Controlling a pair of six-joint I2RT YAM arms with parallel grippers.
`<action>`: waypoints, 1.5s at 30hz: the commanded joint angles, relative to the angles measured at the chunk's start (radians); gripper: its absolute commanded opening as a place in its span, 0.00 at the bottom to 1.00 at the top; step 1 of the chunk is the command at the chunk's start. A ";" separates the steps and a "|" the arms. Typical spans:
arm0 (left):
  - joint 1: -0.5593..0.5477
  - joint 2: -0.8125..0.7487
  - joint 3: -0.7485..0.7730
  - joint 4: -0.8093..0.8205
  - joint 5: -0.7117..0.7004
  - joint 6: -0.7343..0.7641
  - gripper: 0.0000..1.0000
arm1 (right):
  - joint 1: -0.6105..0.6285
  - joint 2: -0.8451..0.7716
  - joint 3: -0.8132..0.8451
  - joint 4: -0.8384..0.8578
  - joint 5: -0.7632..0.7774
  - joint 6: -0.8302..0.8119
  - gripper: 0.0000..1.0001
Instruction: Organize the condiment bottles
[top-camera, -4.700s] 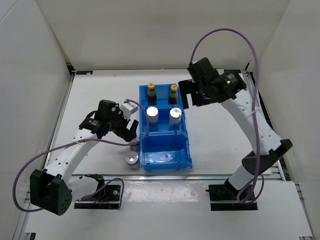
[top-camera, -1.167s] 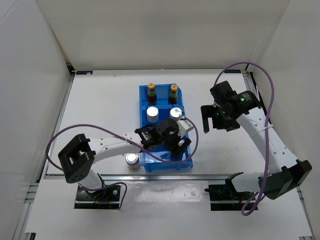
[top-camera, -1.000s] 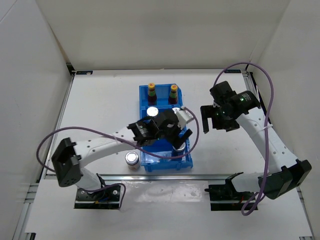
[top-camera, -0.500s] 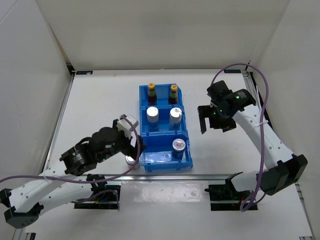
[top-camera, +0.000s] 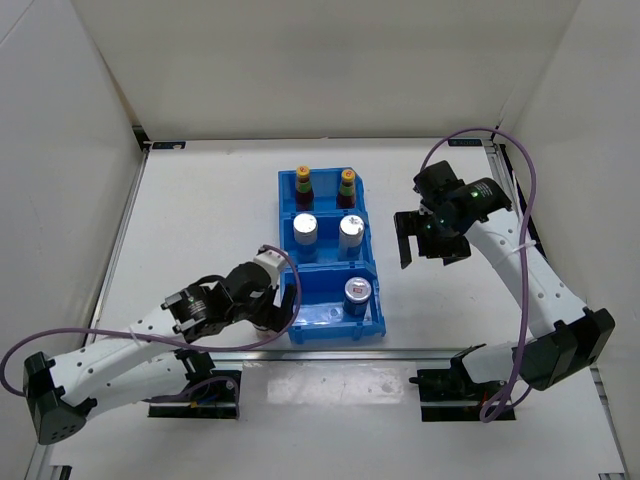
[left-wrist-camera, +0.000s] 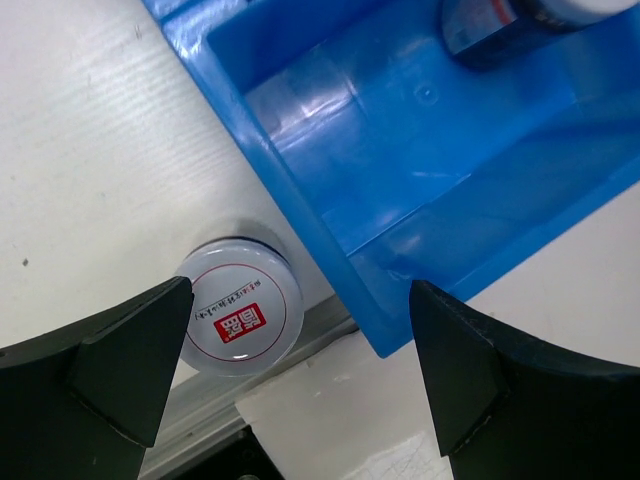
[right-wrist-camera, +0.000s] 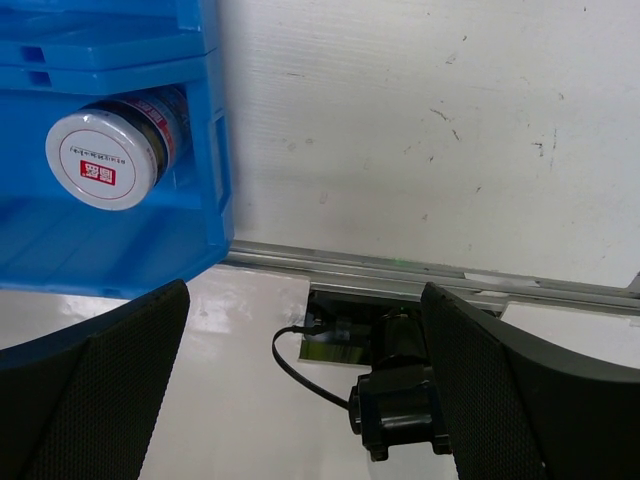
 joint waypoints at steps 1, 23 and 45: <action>0.005 0.005 -0.008 0.000 -0.021 -0.072 1.00 | -0.002 0.010 0.002 0.015 -0.009 0.004 1.00; 0.027 0.113 0.035 -0.208 -0.247 -0.482 1.00 | -0.002 0.048 0.013 0.015 -0.046 -0.015 1.00; 0.096 0.043 0.004 -0.276 -0.267 -0.672 1.00 | -0.002 0.067 0.022 0.015 -0.064 -0.015 1.00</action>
